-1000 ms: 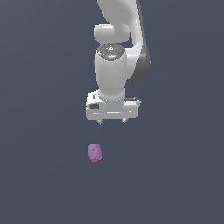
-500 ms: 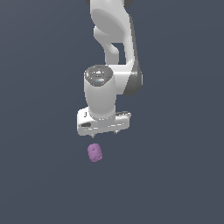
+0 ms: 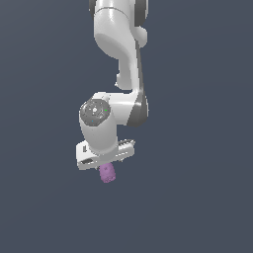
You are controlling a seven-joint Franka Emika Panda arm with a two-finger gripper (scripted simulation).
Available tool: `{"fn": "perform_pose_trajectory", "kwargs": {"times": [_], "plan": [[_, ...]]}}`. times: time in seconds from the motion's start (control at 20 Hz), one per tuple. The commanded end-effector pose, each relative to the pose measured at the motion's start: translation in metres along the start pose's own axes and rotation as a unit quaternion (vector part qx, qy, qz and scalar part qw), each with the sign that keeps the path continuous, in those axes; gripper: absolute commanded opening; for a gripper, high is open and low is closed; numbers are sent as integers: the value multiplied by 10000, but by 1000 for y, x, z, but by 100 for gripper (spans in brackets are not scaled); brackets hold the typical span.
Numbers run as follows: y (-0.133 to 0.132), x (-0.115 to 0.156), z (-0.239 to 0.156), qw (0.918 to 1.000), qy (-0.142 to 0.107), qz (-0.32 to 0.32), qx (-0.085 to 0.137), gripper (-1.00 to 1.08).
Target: Pick up the object and move it to a goal position.
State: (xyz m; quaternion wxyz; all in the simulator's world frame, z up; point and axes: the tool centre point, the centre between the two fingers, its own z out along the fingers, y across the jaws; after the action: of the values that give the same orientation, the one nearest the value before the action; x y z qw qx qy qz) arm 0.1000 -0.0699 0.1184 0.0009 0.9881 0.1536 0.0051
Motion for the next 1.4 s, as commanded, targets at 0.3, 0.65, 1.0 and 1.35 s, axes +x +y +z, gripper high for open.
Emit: {"fn": "perform_pose_trajectory", "kwargs": {"times": [0.3, 0.65, 1.0, 1.35], "plan": [[16, 4, 17, 9997, -46, -245, 17, 100], [16, 3, 24, 9997, -50, -239, 18, 100], [16, 2, 60, 9997, -48, -252, 18, 100], [17, 3, 68, 9997, -48, -254, 18, 100]]}}
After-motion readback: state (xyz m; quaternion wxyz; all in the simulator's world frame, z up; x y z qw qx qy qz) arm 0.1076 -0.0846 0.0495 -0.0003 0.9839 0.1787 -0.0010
